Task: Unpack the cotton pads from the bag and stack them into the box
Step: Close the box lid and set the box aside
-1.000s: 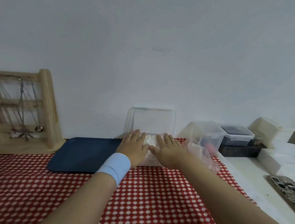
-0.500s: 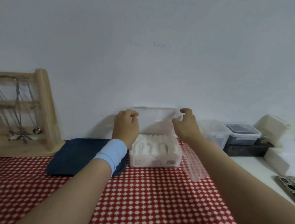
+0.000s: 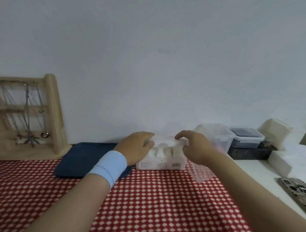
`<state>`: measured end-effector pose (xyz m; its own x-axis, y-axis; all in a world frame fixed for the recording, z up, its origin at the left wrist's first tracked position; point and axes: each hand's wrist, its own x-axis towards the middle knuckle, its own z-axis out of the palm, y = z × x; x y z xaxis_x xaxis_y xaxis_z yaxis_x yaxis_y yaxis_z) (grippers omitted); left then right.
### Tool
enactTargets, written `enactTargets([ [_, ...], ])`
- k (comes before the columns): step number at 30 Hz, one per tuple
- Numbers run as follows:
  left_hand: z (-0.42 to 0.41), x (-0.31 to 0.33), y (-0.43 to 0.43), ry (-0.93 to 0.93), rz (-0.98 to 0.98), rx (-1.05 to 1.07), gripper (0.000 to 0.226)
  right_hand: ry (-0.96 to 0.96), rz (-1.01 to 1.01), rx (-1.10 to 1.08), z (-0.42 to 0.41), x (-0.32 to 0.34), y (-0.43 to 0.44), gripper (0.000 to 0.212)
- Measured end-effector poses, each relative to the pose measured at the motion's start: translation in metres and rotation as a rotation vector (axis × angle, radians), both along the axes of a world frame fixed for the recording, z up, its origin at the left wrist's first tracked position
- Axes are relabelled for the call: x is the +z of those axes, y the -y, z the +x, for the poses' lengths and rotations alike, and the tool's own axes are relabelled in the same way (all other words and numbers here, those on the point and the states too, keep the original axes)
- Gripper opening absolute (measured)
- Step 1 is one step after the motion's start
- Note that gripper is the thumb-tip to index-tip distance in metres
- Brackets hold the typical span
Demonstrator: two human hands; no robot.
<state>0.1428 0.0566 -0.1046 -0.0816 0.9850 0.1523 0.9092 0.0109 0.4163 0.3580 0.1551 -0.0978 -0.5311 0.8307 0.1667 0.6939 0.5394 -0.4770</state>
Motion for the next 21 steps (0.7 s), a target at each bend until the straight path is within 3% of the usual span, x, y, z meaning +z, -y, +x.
enactTargets([
  [3, 0.002, -0.015, 0.011, -0.085, -0.080, -0.014, 0.053, 0.229, -0.030, 0.109, 0.005, -0.015, 0.015, 0.066],
  [5, 0.004, -0.019, 0.014, -0.136, -0.099, -0.030, 0.058, 0.285, 0.000, 0.136, 0.004, -0.021, 0.023, 0.066],
  [9, 0.005, -0.021, 0.012, -0.242, -0.112, -0.055, 0.061, 0.298, 0.081, 0.093, -0.005, -0.027, 0.026, 0.049],
  [18, 0.016, -0.006, 0.004, -0.372, -0.215, -0.008, 0.056, 0.380, 0.069, 0.111, -0.007, -0.025, 0.023, 0.050],
  [21, 0.026, 0.002, -0.002, -0.428, -0.212, 0.054, 0.058, 0.200, 0.117, -0.013, 0.006, -0.017, 0.021, 0.045],
])
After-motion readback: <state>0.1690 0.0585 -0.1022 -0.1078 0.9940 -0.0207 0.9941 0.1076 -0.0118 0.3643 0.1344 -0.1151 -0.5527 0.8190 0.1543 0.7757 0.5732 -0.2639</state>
